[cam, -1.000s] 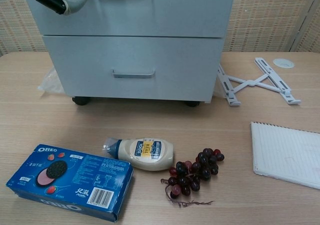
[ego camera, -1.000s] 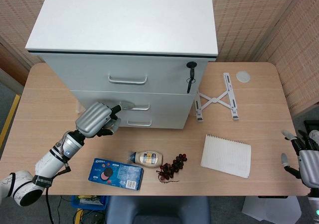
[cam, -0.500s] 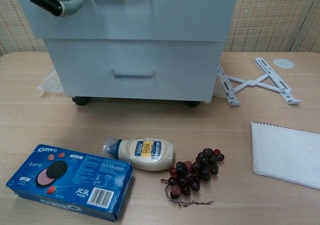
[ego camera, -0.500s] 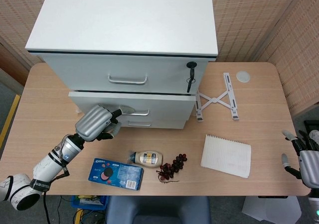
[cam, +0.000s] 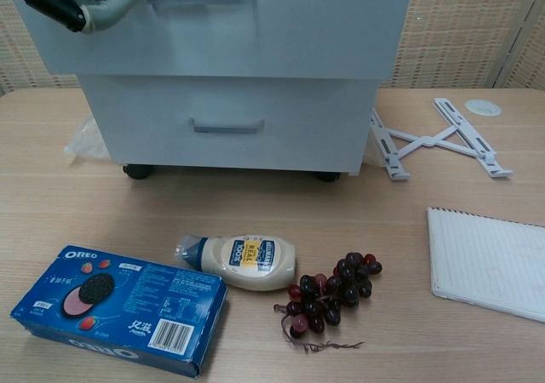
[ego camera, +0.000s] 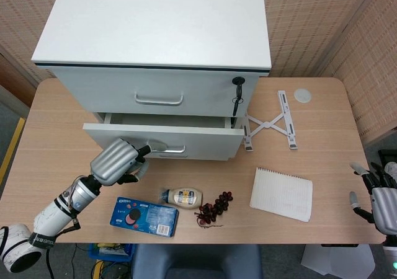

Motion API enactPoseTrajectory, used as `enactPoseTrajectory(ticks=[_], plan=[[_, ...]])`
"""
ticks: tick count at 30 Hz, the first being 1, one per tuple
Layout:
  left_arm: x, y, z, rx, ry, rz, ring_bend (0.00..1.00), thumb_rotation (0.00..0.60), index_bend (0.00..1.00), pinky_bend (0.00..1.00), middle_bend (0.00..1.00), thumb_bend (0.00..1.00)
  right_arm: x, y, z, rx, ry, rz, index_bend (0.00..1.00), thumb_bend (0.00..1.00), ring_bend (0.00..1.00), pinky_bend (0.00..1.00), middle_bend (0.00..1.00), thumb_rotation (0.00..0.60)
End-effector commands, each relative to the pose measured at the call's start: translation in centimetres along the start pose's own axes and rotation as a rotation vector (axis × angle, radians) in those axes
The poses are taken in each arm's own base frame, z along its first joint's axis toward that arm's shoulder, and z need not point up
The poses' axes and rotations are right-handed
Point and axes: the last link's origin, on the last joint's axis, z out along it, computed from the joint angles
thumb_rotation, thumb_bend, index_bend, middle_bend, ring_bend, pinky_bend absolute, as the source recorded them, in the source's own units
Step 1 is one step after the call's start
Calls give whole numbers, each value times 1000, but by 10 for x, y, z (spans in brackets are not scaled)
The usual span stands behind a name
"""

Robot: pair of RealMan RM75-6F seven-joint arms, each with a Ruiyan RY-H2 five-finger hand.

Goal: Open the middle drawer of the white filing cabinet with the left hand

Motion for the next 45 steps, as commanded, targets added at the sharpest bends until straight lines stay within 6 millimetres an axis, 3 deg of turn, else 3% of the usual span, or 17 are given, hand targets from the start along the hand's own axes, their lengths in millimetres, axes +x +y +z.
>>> enactPoseTrajectory(ticks=[1,23,45], plan=[[0,2,-2,-4,-5,-5,967,600,233,1000,922,627,0,0,0,0,1,1,161,429,188,185,283,600],[-1,12,-14,-28,-50,-6,967,600,232,1000,922,627,0,0,0,-4,1,-2,162,429,188,185,283,600],[-2,11,-40,-2,-47,0,968,600,232,1000,922,627,-1,-1,2,1,-3,-1,162,429,188,185,283,600]])
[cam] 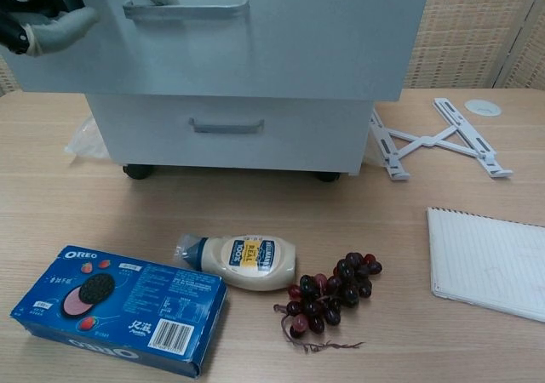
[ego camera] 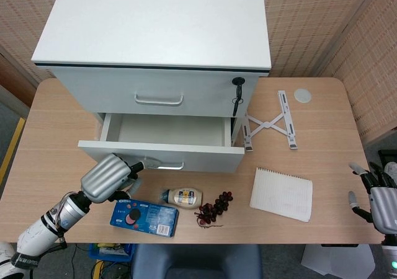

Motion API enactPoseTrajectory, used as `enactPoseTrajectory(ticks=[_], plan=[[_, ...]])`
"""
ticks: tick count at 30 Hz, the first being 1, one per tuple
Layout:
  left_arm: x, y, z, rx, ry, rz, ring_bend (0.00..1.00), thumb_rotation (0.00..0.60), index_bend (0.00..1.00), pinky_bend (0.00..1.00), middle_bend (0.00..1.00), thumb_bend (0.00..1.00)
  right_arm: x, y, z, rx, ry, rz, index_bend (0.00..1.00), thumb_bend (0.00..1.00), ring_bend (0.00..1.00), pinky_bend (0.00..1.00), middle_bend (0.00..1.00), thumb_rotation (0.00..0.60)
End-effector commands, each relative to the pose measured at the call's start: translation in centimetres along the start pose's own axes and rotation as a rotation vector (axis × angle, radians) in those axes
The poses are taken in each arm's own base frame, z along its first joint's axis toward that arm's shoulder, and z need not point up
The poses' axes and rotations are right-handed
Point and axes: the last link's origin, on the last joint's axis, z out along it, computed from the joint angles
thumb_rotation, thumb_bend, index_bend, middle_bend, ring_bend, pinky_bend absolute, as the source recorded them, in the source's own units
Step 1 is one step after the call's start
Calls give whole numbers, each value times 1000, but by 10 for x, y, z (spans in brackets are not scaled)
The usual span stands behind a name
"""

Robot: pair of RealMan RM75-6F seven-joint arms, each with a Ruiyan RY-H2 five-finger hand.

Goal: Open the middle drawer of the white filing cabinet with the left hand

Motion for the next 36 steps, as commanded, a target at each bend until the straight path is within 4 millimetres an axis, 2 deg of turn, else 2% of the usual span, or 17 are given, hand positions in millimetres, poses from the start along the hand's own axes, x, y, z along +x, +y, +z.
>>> enactPoseTrajectory(ticks=[1,36], plan=[[0,0,-2,2,-2,0,968,600,232,1000,922,627,0,0,0,1,0,0,161,429,188,185,283,600],[0,3,-25,16,-1,4,967,600,232,1000,922,627,0,2,-1,-2,1,2,162,428,188,185,283,600]])
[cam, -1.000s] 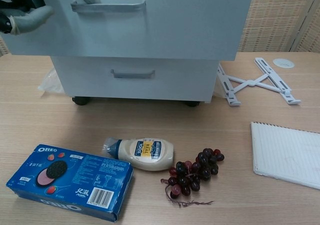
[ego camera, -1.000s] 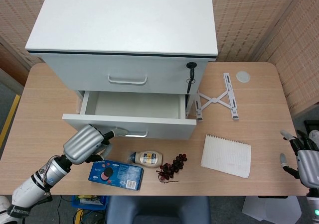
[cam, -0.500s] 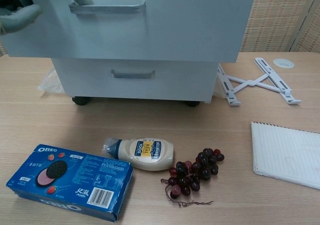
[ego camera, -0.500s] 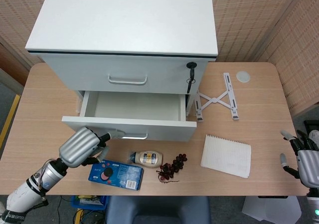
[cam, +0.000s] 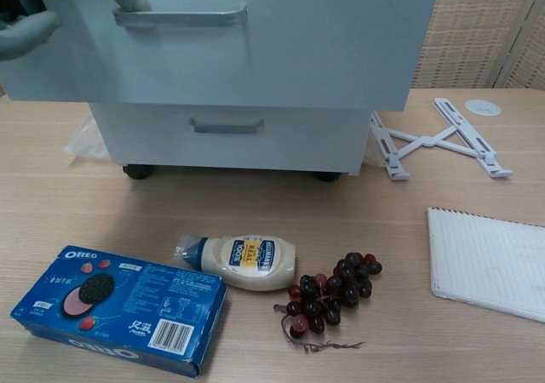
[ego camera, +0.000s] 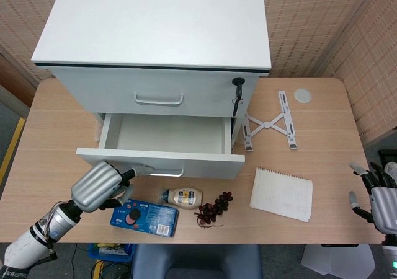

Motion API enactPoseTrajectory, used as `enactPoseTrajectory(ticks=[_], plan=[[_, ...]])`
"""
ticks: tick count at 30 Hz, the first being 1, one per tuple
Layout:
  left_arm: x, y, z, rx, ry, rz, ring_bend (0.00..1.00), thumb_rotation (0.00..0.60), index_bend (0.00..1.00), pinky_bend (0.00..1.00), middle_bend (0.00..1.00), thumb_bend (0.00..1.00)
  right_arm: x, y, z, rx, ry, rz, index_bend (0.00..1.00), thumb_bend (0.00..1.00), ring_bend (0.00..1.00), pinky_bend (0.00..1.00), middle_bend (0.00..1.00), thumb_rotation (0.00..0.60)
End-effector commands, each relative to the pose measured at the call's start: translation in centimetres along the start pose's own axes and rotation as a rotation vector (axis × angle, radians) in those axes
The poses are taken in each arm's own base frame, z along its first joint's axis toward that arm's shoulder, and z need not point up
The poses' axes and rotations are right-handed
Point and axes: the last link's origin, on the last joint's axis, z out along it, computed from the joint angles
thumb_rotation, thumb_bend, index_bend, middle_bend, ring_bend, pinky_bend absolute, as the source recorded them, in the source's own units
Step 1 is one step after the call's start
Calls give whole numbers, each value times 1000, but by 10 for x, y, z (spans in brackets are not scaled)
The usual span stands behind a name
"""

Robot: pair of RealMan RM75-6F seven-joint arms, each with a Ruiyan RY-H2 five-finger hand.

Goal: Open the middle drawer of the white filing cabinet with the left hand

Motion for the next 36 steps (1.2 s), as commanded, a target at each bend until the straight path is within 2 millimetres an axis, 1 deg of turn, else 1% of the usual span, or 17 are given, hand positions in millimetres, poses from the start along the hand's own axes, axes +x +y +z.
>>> enactPoseTrajectory(ticks=[1,7,17,22,28,36], plan=[[0,0,-1,0,0,-1,967,600,232,1000,922,627,0,0,0,-1,0,0,162,428,188,185,283,600],[0,0,-5,2,2,-2,967,600,233,1000,922,627,0,1,0,-2,0,1,162,428,188,185,283,600],[9,1,-9,-18,70,-15,956,600,234,1000,915,627,-1,1,1,-1,-1,2,162,429,188,185,283,600],[12,-1,-14,-9,86,-15,951,600,240,1000,910,627,-1,2,0,-6,-2,3,162,429,188,185,283,600],[13,-4,-25,5,107,-22,946,600,288,1000,902,626,-2,2,1,-5,-4,5,162,429,188,185,283,600],[11,-9,-41,28,120,-26,942,600,378,998,897,626,-4,-1,4,6,-10,8,162,429,188,185,283,600]])
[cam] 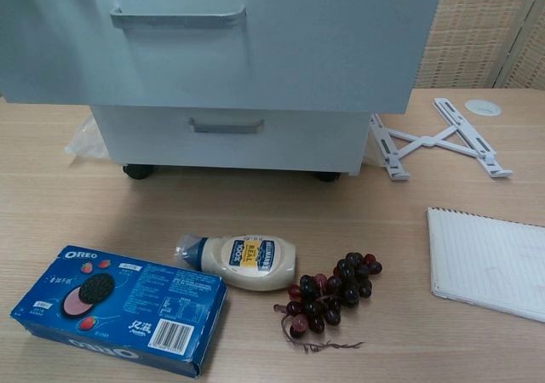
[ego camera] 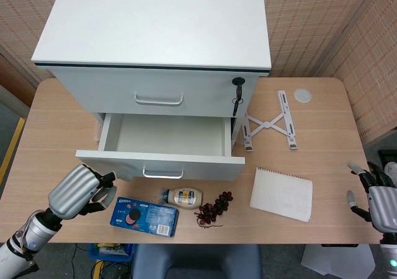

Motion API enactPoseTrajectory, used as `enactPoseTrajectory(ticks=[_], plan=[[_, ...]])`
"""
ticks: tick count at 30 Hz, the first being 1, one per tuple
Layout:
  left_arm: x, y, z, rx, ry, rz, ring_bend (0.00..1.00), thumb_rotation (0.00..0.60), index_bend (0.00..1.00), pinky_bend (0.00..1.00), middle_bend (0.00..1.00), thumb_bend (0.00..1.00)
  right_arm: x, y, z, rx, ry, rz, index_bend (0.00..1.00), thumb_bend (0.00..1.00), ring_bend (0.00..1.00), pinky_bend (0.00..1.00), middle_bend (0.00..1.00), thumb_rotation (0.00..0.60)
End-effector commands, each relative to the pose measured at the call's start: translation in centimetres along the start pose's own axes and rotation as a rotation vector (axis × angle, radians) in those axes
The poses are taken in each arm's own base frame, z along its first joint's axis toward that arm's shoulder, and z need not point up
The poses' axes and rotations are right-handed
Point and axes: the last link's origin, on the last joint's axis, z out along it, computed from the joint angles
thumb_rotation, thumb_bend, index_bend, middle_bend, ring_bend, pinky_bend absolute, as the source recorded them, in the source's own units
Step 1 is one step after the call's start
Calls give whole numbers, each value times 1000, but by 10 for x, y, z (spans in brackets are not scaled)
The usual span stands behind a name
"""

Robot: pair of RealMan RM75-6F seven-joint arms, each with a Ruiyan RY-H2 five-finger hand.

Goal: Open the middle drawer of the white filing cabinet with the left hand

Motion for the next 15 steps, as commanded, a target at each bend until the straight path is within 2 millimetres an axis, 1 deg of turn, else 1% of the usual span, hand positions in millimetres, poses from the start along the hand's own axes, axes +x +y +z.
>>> enactPoseTrajectory(ticks=[1,4,10,13,15], plan=[[0,-3,-7,17,4,2,941,600,387,998,896,626,0,-1,0,2,0,0,162,429,188,185,283,600],[-1,-10,-14,45,8,-2,935,600,415,994,891,627,0,-1,1,2,0,-1,162,429,188,185,283,600],[-3,-29,-37,143,0,17,920,600,475,981,874,627,0,-1,2,0,-5,-1,162,429,188,185,283,600],[-4,-40,-50,215,-3,23,892,600,545,956,854,626,-1,-2,4,5,-8,0,162,429,188,184,283,600],[-5,-48,-59,266,-3,32,868,600,573,929,836,626,-1,-2,5,7,-10,0,162,429,188,184,283,600]])
